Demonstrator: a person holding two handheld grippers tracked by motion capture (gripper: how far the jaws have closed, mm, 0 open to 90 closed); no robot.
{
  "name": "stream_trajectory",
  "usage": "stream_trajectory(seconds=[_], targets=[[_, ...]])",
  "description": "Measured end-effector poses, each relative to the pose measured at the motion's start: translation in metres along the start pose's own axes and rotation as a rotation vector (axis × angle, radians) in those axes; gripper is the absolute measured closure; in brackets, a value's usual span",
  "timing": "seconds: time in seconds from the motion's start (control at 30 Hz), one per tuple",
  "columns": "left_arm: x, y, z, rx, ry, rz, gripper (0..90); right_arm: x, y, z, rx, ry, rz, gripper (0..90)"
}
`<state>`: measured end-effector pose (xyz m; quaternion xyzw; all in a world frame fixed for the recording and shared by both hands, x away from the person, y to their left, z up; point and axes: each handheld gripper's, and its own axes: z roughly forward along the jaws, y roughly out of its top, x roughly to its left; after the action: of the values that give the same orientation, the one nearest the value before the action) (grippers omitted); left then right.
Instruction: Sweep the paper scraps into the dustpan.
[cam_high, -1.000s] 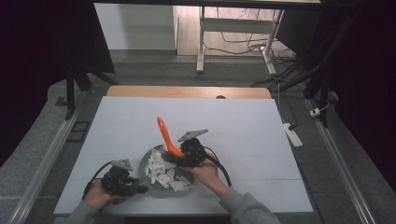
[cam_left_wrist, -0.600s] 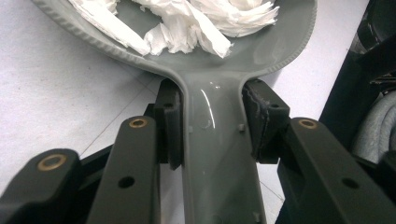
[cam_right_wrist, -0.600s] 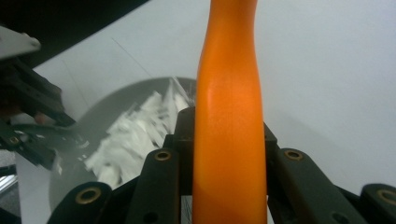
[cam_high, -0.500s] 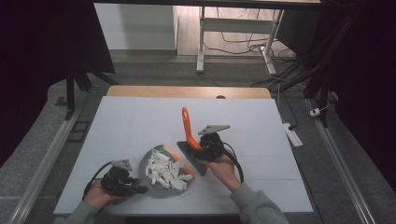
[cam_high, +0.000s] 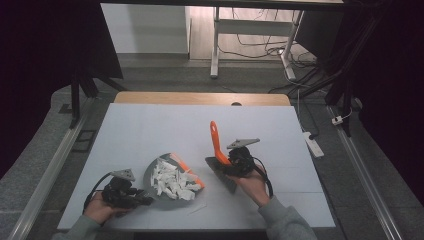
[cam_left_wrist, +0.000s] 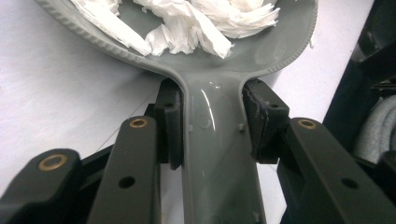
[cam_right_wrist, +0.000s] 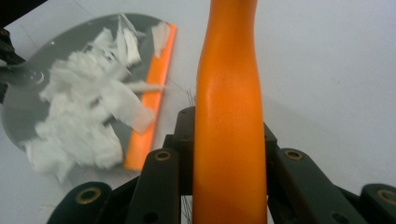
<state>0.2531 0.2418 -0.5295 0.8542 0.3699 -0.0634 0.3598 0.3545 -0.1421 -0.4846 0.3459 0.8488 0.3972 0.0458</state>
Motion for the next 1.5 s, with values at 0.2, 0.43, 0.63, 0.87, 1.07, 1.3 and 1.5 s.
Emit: stream_trajectory(seconds=[0.2,0.43,0.63,0.87,1.07,1.3,1.5], targets=[[0.003,-0.019,-0.020,-0.004,0.010,0.042,61.1,0.000,-0.009,-0.004,0.008,-0.002,0.009,71.5],[0.002,-0.053,-0.050,-0.010,0.011,0.052,61.1,0.010,-0.017,-0.005,0.023,-0.005,0.016,71.5],[-0.008,-0.059,-0.048,0.070,-0.037,0.128,61.2,0.017,-0.018,-0.003,0.026,-0.007,0.027,71.5],[-0.018,-0.059,-0.046,0.132,-0.065,0.171,61.2,0.024,-0.018,0.005,0.060,-0.017,0.038,71.6],[-0.025,-0.056,-0.041,0.140,-0.074,0.163,61.1,0.037,-0.015,0.013,0.073,0.006,0.026,71.6],[-0.031,-0.055,-0.031,0.125,-0.080,0.139,61.2,0.067,-0.012,0.032,0.086,0.064,-0.002,71.6],[-0.032,-0.054,-0.027,0.120,-0.080,0.128,61.2,0.094,-0.006,0.049,0.092,0.119,-0.030,71.6]])
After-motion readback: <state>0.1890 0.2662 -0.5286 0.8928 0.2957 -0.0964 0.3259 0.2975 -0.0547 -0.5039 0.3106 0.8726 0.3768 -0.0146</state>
